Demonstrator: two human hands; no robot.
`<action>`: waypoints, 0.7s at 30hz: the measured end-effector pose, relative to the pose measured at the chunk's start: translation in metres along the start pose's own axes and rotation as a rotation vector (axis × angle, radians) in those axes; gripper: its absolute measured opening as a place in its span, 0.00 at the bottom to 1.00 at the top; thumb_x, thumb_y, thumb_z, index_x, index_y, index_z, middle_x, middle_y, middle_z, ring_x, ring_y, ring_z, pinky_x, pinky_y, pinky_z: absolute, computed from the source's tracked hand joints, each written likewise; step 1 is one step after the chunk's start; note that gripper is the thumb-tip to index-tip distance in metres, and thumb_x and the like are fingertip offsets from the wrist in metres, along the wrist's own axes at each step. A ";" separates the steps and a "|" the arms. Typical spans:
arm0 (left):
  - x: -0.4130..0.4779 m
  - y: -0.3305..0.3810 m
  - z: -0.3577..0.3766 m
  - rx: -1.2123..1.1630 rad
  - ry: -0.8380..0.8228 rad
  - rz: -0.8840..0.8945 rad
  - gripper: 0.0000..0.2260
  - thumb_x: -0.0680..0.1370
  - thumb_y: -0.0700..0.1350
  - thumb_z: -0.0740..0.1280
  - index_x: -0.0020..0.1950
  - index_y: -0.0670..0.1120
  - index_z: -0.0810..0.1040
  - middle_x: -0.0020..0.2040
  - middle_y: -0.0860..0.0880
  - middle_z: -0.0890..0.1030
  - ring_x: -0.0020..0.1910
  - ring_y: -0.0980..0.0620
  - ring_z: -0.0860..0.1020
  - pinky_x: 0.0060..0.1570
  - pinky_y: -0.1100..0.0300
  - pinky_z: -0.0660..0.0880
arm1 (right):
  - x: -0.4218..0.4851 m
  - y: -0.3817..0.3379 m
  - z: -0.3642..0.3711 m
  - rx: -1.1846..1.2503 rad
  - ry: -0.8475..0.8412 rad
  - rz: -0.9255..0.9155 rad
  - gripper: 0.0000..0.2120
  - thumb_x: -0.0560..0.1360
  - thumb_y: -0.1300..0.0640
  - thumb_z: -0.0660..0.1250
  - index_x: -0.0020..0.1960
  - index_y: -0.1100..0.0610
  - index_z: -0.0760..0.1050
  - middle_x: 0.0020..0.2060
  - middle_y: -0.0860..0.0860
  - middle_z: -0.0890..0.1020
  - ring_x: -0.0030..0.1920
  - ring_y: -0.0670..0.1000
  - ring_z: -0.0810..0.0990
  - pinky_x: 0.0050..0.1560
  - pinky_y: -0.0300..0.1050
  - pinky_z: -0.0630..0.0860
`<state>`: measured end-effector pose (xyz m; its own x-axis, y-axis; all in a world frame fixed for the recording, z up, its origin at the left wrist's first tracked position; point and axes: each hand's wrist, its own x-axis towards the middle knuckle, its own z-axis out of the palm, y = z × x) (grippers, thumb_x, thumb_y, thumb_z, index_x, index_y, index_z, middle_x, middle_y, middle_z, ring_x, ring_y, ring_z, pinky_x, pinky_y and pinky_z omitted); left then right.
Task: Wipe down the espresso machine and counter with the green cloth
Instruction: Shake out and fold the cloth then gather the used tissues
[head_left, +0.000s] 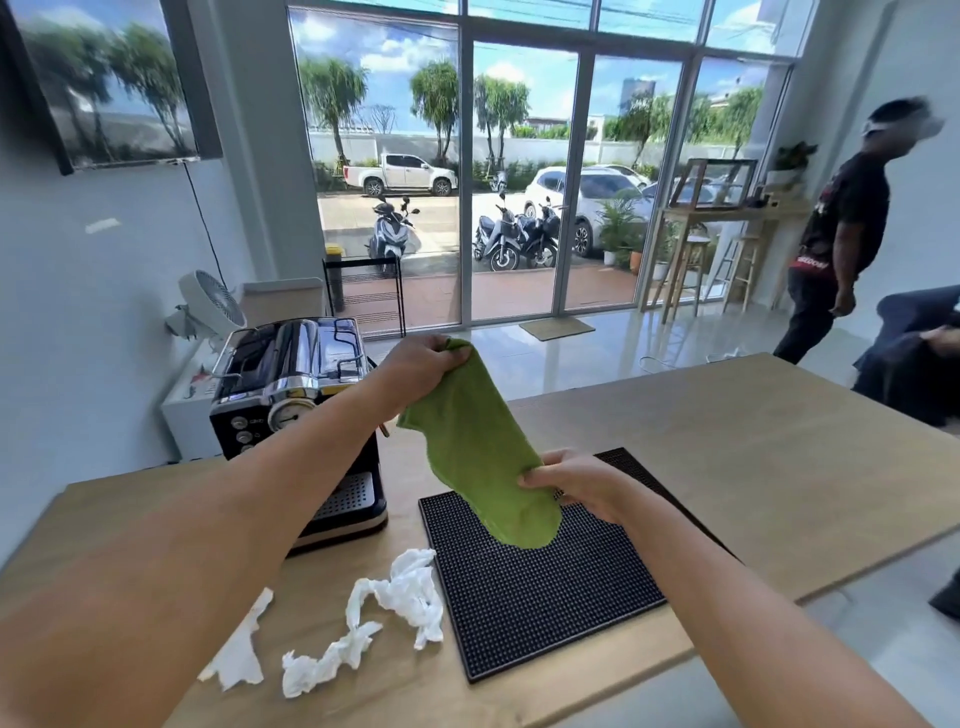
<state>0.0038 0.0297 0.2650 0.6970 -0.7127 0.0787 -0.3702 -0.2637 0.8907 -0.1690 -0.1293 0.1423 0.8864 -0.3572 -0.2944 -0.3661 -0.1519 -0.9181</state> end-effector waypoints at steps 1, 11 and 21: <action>0.001 0.001 0.000 0.027 0.022 0.011 0.07 0.78 0.50 0.68 0.51 0.49 0.81 0.42 0.48 0.81 0.41 0.49 0.79 0.50 0.56 0.77 | -0.001 0.005 -0.004 -0.046 0.026 0.015 0.13 0.71 0.50 0.73 0.55 0.48 0.83 0.52 0.48 0.86 0.55 0.52 0.81 0.57 0.51 0.74; 0.010 -0.008 -0.010 0.045 0.017 0.049 0.07 0.77 0.52 0.68 0.49 0.50 0.81 0.46 0.46 0.83 0.46 0.45 0.80 0.53 0.51 0.78 | -0.002 0.029 -0.022 0.302 -0.253 -0.043 0.31 0.77 0.36 0.63 0.67 0.60 0.73 0.62 0.58 0.78 0.60 0.62 0.79 0.58 0.55 0.77; 0.019 -0.009 -0.022 0.029 0.068 0.050 0.04 0.77 0.51 0.69 0.44 0.53 0.82 0.47 0.46 0.83 0.49 0.44 0.81 0.58 0.47 0.77 | -0.014 0.035 -0.037 0.175 -0.043 -0.079 0.22 0.68 0.44 0.77 0.50 0.60 0.77 0.44 0.54 0.81 0.42 0.48 0.77 0.39 0.39 0.72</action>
<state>0.0341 0.0335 0.2680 0.7167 -0.6801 0.1542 -0.4229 -0.2480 0.8716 -0.2042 -0.1639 0.1244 0.9231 -0.3101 -0.2274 -0.2436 -0.0141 -0.9698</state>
